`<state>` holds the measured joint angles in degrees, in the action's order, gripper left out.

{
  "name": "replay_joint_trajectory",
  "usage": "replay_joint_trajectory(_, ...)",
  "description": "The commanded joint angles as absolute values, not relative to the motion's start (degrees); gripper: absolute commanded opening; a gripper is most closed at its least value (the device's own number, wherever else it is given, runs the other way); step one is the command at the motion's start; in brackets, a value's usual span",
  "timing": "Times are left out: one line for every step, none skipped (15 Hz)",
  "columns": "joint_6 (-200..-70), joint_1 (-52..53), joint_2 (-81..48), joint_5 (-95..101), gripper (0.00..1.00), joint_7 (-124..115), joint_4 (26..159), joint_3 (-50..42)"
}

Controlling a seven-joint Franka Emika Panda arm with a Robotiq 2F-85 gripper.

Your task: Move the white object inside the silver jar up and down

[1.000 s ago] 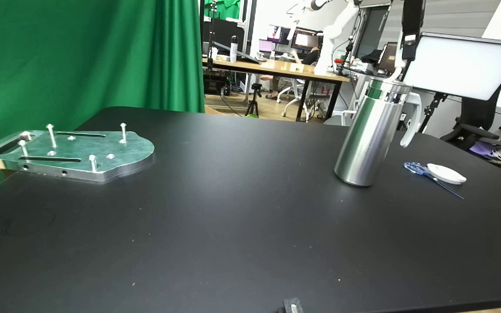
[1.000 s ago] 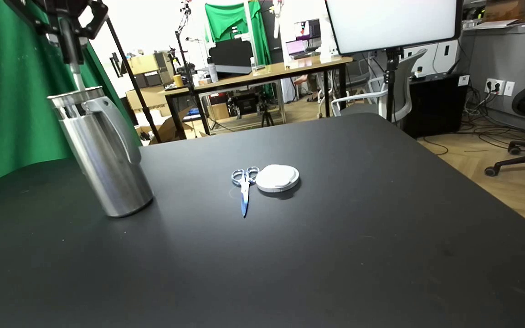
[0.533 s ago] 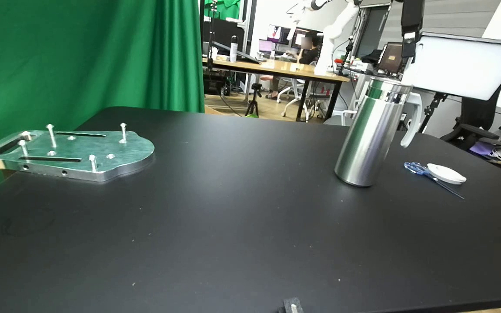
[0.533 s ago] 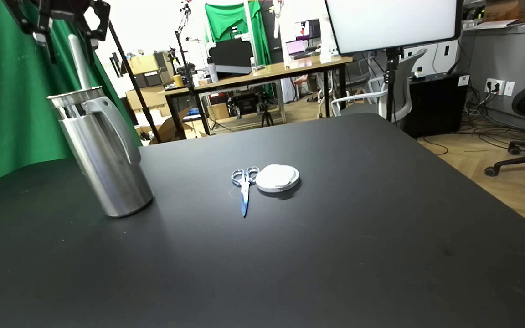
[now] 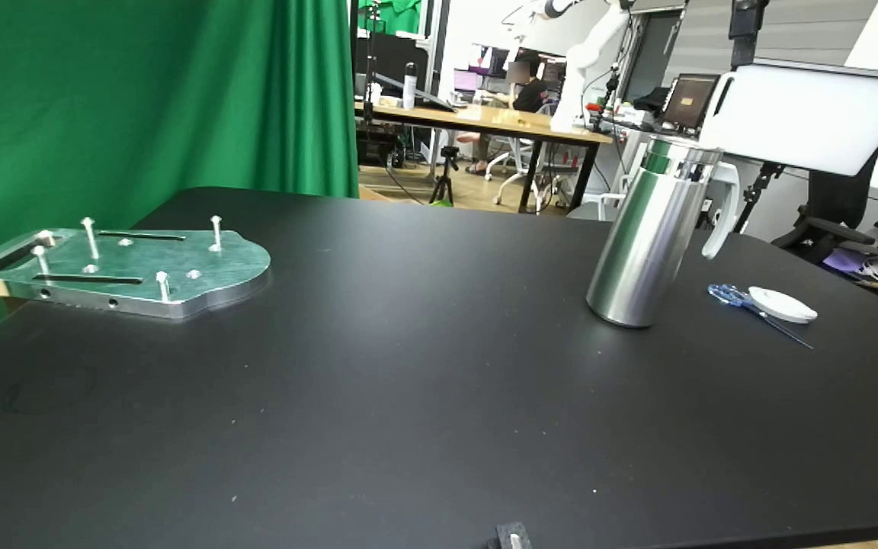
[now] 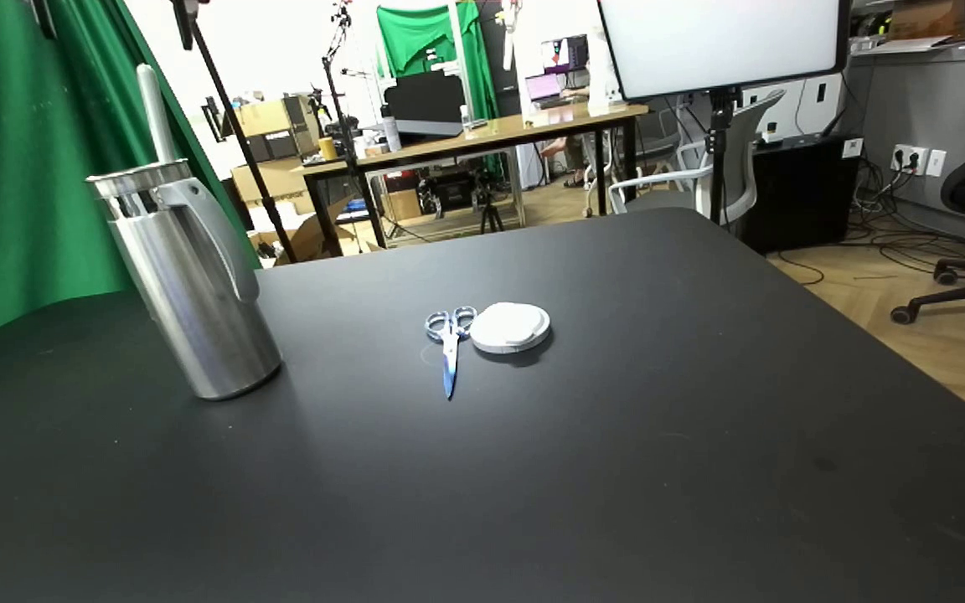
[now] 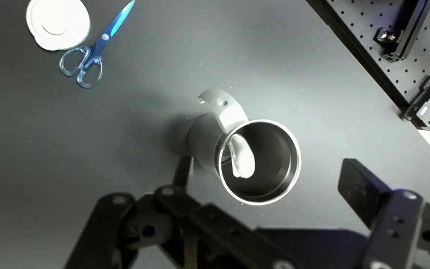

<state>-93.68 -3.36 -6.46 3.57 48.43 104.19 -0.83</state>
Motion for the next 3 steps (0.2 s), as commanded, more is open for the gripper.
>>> replay_joint_trajectory(-93.4,-3.4,-6.1,3.6,1.00,48.4,104.1,-0.9)
replay_joint_trajectory(-93.3,-3.4,-6.0,3.6,1.00,48.4,104.1,-1.0)
replay_joint_trajectory(-93.3,-3.4,-5.9,3.6,1.00,48.4,104.1,-1.0)
